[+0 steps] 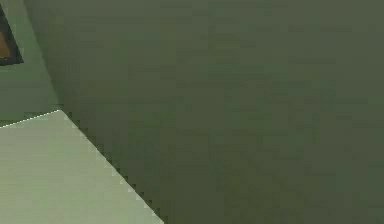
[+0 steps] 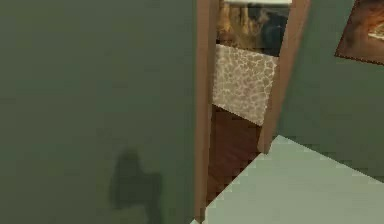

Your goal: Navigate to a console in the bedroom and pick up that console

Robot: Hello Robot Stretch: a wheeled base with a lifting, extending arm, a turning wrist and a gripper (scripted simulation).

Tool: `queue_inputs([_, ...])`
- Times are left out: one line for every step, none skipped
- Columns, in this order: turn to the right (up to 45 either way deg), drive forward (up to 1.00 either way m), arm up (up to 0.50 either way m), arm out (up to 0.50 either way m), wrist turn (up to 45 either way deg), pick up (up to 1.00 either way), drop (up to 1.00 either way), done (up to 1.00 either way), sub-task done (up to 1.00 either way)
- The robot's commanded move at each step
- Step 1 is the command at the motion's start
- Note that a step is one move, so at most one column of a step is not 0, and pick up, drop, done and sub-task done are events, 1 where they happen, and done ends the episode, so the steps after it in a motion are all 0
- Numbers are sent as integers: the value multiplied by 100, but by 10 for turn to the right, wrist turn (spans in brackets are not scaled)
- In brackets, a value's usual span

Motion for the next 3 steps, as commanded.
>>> queue_inputs([450, 0, 0, 0, 0, 0, 0, 0, 0])
queue_inputs([450, 0, 0, 0, 0, 0, 0, 0, 0])
queue_inputs([360, 0, 0, 0, 0, 0, 0, 0, 0])
